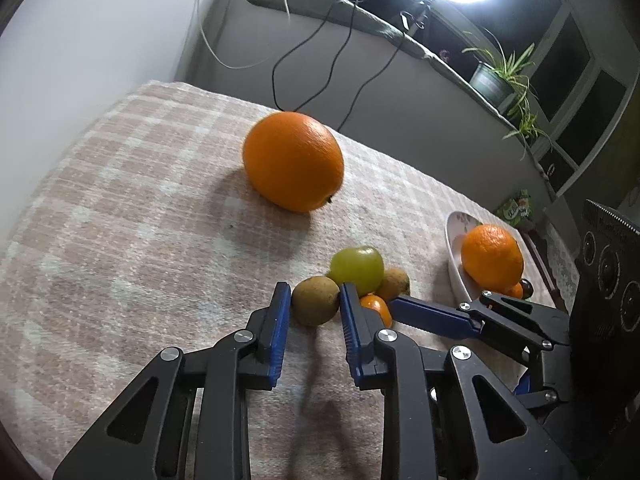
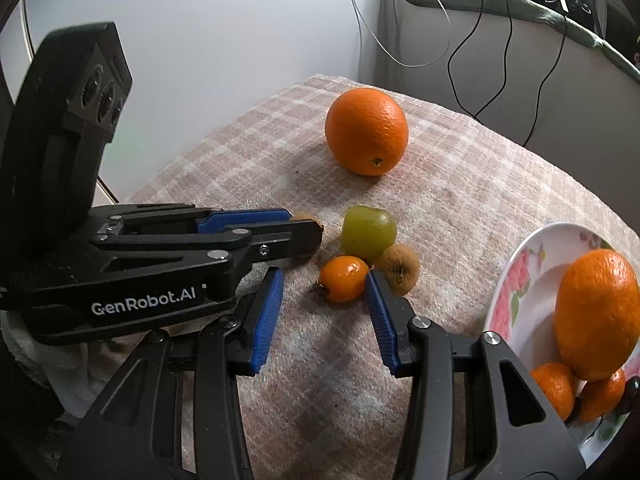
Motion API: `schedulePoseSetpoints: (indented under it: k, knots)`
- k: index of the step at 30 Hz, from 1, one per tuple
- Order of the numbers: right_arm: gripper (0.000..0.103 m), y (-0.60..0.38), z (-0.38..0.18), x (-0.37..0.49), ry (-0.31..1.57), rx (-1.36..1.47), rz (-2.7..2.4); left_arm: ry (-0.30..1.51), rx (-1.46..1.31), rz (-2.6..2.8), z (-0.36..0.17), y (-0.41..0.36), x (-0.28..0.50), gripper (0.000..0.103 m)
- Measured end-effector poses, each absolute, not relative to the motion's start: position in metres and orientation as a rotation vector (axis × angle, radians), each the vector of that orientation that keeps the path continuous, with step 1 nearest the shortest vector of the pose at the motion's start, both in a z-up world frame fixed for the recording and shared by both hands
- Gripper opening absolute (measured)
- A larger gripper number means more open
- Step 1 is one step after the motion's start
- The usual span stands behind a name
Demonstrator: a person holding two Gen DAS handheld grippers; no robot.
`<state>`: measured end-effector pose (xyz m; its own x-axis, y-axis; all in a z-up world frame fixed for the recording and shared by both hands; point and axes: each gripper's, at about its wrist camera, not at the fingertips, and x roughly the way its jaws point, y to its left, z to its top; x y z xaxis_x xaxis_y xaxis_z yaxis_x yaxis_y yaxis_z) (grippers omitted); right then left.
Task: Organize fruits
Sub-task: 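Close the left tool on a brown kiwi while the right tool grasps the small tangerine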
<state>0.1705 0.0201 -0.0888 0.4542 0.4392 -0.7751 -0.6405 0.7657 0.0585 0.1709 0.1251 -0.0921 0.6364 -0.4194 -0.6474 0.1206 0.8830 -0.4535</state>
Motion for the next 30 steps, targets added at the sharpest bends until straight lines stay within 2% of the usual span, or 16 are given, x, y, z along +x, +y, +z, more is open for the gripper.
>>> schedulePoseSetpoints:
  k: [3,7,10,11,30]
  knots:
    - [0.045,0.025,-0.090,0.173,0.869,-0.279,0.663,0.827,-0.404,-0.312,-0.094,0.130,0.171,0.023]
    - [0.039,0.029,-0.093,0.176,0.869,-0.304,0.644,0.824,-0.398,-0.308,-0.094,0.129,0.170,0.023]
    - [0.026,0.029,-0.095,0.179,0.871,-0.311,0.620,0.822,-0.393,-0.306,-0.094,0.129,0.169,0.023]
    - [0.025,0.027,-0.095,0.180,0.872,-0.303,0.617,0.821,-0.391,-0.304,-0.094,0.129,0.168,0.023]
    - [0.024,0.015,-0.079,0.157,0.852,-0.244,0.668,0.785,-0.358,-0.265,-0.077,0.129,0.148,0.023]
